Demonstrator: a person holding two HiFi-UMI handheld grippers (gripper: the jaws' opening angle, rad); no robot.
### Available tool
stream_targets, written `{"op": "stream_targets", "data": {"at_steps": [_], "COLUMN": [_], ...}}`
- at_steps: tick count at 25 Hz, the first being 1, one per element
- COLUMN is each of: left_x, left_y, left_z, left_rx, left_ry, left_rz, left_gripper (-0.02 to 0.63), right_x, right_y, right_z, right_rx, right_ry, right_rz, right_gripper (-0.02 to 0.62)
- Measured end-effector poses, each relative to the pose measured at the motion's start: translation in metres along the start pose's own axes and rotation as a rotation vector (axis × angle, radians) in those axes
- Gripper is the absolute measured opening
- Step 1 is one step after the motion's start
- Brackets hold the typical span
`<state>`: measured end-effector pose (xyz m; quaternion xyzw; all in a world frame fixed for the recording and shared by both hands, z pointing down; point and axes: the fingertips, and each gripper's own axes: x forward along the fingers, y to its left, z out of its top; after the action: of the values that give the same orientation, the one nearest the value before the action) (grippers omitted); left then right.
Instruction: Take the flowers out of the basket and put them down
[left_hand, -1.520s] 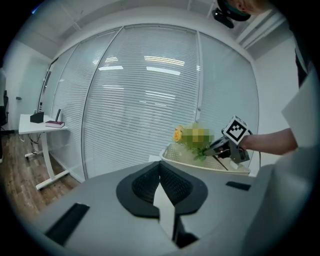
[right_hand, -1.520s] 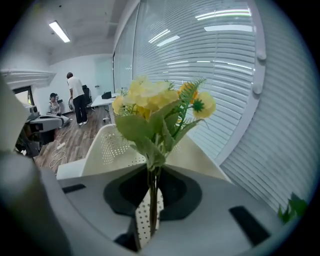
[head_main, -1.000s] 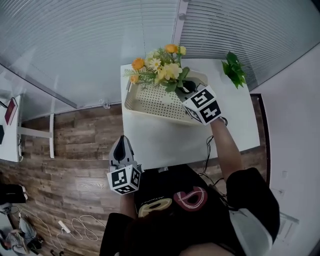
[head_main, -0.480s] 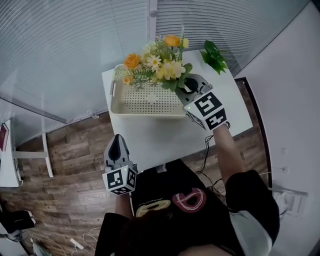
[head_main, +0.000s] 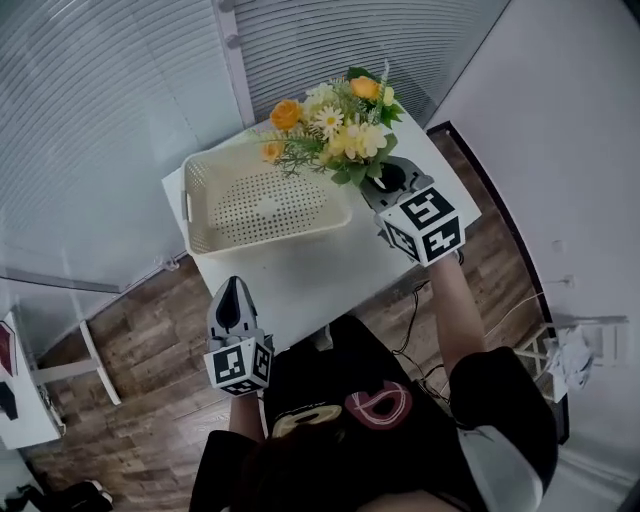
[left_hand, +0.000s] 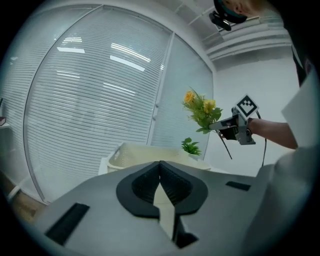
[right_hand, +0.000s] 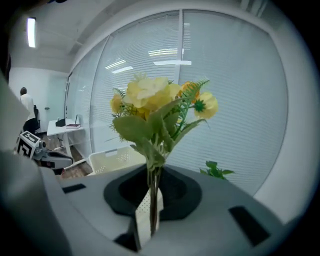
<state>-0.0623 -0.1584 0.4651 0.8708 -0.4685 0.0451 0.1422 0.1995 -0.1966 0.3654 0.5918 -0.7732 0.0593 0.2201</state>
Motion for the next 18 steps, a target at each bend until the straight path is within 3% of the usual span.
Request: {"op": "stream_targets", "data": {"at_steps": [11, 18], "left_x": [0.035, 0.046], "left_y": [-0.062, -0.086], "left_z": [0.011, 0.006], "left_rx": [0.076, 0.064], "left_ry": [0.005, 0.02], "left_rz": [-0.243, -0.291], "left_gripper": [0.017, 0.017], "right_x": [-0.057, -0.074], "right_y": [-0.056, -0.077], "right_z": [-0.053, -0.094], "right_rx": [0.163, 0.267], "right_ry": [0.08, 0.152], "right_rz": [-0.213, -0.271], "right_gripper": [0.046, 0.046]}}
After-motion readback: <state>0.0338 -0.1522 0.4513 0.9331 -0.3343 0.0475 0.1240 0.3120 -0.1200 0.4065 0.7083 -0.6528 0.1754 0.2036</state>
